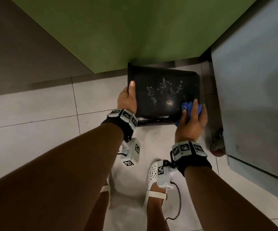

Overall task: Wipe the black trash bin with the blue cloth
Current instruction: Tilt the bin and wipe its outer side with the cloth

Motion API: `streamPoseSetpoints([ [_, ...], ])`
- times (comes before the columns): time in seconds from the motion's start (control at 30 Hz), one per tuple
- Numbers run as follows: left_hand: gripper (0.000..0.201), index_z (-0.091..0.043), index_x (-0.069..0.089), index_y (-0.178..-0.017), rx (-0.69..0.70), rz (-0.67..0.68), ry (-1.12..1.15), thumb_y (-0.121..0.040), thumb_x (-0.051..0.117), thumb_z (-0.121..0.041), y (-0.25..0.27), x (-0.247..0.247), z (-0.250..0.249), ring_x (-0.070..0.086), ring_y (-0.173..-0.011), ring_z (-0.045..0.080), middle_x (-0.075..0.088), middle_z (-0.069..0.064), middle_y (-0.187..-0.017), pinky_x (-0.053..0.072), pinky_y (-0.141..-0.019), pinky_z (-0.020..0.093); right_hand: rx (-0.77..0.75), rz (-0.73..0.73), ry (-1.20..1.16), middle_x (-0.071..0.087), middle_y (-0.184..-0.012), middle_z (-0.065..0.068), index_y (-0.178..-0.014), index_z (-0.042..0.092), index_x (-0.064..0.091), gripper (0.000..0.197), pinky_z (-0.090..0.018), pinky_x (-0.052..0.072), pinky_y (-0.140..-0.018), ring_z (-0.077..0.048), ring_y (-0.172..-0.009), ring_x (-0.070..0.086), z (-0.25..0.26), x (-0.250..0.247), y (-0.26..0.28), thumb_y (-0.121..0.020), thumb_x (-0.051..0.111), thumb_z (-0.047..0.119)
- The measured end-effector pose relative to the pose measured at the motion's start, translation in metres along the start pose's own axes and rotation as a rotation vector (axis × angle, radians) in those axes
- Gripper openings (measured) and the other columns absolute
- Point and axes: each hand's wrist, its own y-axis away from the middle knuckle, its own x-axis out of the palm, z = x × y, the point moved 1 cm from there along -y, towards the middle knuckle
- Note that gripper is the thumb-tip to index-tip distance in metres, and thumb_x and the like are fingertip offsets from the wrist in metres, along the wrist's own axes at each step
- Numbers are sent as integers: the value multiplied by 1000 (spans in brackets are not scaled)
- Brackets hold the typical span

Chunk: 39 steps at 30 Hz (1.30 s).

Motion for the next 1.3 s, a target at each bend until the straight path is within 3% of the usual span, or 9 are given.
streamPoseSetpoints([
  [0.17,49,-5,59,-113,13,-4,23,-98,30,-41,-4,1,3,56,-100,20,63,10,-110,38,-84,19,-92,54,14,34,-143,0,-134,20,44,43,-30,42,-103,-25,-134,33,44,30,36,-92,51,15],
  [0.3,48,-4,59,-114,3,6,48,-98,32,-40,-5,1,6,59,-103,23,64,13,-113,41,-83,21,-218,252,-136,37,-141,-17,-130,17,46,42,-42,35,-104,-35,-129,36,56,43,60,-90,38,30],
  [0.43,48,-2,60,-111,29,21,14,-99,32,-39,-7,1,6,55,-95,19,64,13,-108,38,-82,19,-108,158,-59,29,-146,-5,-134,24,44,42,-20,34,-107,-17,-135,27,35,19,20,-93,48,23],
  [0.53,48,-2,60,-108,41,20,9,-98,32,-40,-7,1,8,52,-92,16,62,9,-100,39,-84,21,78,77,-45,22,-150,-9,-134,38,38,42,-43,27,-113,-23,-136,25,7,-3,-22,-94,45,27],
  [0.63,48,-4,60,-111,37,13,16,-98,31,-40,-6,2,9,52,-93,15,60,4,-99,39,-86,21,248,35,99,16,-152,-12,-143,27,26,48,-49,27,-112,-31,-138,22,-1,-10,-38,-97,39,32],
  [0.83,50,-4,58,-116,23,28,36,-99,28,-40,-7,0,8,57,-106,23,63,12,-114,39,-88,20,-198,143,82,32,-147,-12,-136,19,42,43,-35,22,-111,-24,-136,24,25,33,26,-93,47,23],
  [0.97,50,-4,60,-108,-35,76,124,-99,28,-41,-6,-1,8,57,-75,5,62,-4,-84,44,-61,5,-444,280,126,40,-141,-18,-130,17,46,45,-40,25,-110,-29,-133,26,54,58,63,-86,54,24],
  [1.17,51,-4,61,-109,-4,33,97,-98,28,-42,-5,0,10,58,-97,22,64,14,-109,47,-93,30,-278,202,53,34,-143,-19,-132,16,47,40,-52,35,-106,-35,-132,32,53,49,35,-92,53,19],
  [1.3,50,-6,61,-108,-27,50,139,-98,29,-43,-6,0,12,62,-97,22,65,11,-105,51,-87,29,-308,218,83,35,-143,-21,-131,14,48,40,-49,31,-108,-38,-132,32,62,55,43,-94,44,26],
])
